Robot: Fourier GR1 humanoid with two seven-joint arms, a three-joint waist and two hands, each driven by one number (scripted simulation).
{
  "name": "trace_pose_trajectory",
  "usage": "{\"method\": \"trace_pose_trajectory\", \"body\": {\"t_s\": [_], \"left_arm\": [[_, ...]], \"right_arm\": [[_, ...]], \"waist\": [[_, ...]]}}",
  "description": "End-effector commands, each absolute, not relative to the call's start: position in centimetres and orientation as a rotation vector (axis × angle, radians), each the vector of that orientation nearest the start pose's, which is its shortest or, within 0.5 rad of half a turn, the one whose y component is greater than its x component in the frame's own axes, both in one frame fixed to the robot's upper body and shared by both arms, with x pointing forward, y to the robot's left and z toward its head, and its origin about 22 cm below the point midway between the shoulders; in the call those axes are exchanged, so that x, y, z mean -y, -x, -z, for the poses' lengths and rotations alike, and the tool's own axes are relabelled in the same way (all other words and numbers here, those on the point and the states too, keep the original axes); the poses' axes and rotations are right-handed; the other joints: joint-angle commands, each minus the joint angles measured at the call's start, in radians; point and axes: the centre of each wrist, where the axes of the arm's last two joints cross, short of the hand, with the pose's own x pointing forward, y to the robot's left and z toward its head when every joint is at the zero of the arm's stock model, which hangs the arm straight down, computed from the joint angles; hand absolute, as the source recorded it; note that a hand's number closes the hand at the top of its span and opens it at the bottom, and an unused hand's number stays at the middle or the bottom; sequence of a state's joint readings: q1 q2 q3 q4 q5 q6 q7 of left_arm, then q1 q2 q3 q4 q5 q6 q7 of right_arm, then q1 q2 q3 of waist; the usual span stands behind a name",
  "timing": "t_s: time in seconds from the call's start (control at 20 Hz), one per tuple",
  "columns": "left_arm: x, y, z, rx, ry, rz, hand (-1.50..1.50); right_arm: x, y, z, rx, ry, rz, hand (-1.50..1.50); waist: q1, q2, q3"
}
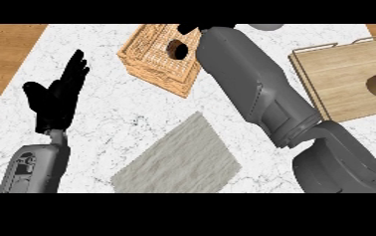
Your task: Pick the cupcake from the placemat and place it in the basket
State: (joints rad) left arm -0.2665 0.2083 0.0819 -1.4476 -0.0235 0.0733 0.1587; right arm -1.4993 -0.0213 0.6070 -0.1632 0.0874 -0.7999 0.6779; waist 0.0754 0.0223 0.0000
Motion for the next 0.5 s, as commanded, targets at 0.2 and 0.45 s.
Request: {"method": "trace_pose_trajectory", "body": {"t_s": [0.2, 0.45], "left_arm": [[-27.7, -28.9, -4.2, 1.530, -0.284, 0.040, 0.00], [-28.9, -28.7, -4.5, 1.501, -0.286, 0.014, 0.00]], "right_arm": [[5.0, -44.2, -10.9, 1.371, 0.847, -0.106, -1.50], [7.3, -44.4, -13.0, 1.447, 0.761, -0.094, -1.50]], "waist": [[-0.060, -0.019, 0.001], [-0.086, -0.029, 0.000]]}}
